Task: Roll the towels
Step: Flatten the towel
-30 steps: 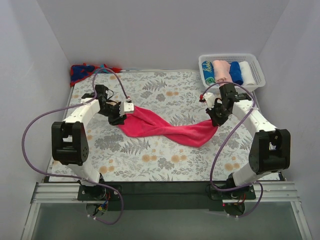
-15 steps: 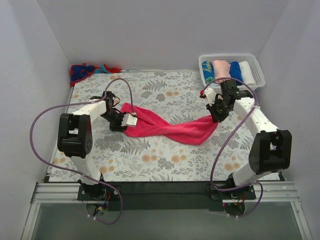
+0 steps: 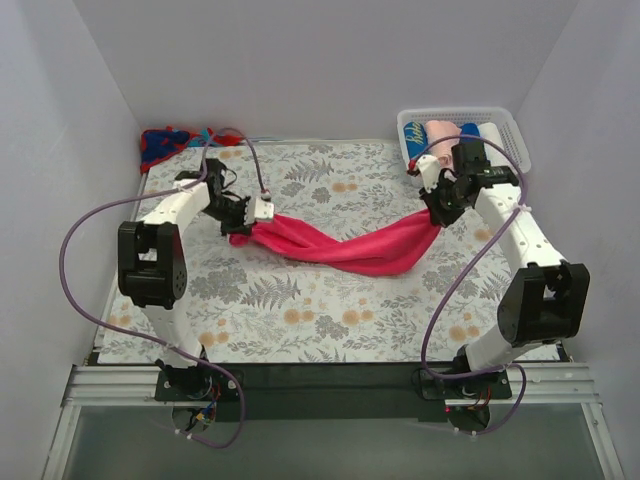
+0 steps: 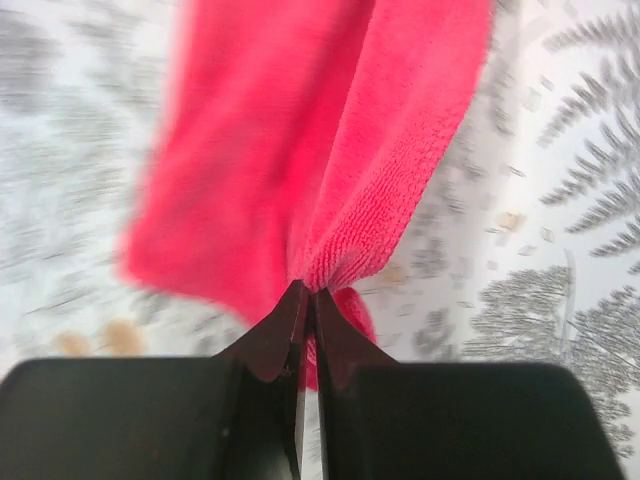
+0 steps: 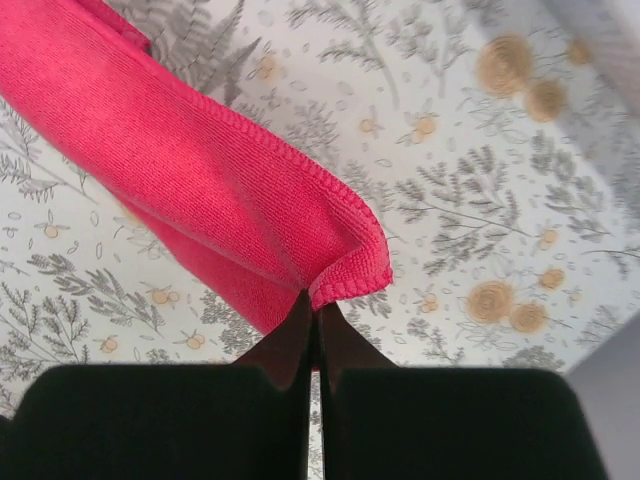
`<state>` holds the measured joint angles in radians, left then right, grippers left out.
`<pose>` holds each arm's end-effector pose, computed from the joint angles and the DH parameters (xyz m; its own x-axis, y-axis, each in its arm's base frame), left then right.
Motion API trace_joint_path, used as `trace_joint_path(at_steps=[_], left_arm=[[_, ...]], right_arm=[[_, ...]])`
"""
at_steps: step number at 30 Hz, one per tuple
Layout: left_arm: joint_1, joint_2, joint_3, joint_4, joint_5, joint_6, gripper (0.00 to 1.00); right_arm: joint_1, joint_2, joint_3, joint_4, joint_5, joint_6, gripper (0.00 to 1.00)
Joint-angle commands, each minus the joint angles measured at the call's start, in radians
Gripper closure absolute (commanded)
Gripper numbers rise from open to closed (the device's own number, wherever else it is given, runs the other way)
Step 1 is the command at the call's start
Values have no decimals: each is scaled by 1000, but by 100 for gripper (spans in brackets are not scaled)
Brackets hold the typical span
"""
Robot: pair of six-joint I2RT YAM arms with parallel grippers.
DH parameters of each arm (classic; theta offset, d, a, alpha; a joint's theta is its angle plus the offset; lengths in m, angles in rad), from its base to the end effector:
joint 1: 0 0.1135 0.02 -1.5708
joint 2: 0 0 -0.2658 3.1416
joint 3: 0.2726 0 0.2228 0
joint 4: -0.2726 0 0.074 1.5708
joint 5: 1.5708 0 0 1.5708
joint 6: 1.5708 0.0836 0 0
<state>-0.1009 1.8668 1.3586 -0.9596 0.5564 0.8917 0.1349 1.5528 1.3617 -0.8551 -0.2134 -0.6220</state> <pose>0.3230 -0.0771 0.1715 -0.5130 0.7161 -0.4734 0.8577 0.4492 -0.2500 0.3100 0.0599 0.2626 -0.5592 -0.6506 -0.5139 -0.6920 0.7077 -0.1429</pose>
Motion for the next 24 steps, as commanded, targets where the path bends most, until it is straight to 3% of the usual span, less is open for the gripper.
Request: trace_joint_path(at_steps=[1, 4, 6, 10, 12, 15, 18, 24], left_arm=[[99, -26, 268, -116, 241, -247, 100], [202, -23, 437, -157, 302, -402, 100], [240, -73, 441, -205, 364, -436, 100], [245, -271, 247, -258, 418, -406, 100], [244, -455, 85, -330, 431, -367, 100], [248, -589, 51, -392, 450, -395, 100], [247, -543, 129, -400, 450, -494, 100], [248, -307, 172, -210, 344, -651, 100]], right_arm=[[-76, -13, 161, 14, -29, 36, 99], [-124, -39, 255, 22, -46, 70, 99], [-126, -98, 246, 31, -55, 76, 99], [-169, -267, 119, 39, -35, 62, 99], [-172, -503, -10, 39, 8, 50, 99], [-172, -628, -36, 16, 74, 41, 99], [-172, -561, -19, 5, 69, 10, 99], [-162, -268, 28, 79, 20, 47, 99]])
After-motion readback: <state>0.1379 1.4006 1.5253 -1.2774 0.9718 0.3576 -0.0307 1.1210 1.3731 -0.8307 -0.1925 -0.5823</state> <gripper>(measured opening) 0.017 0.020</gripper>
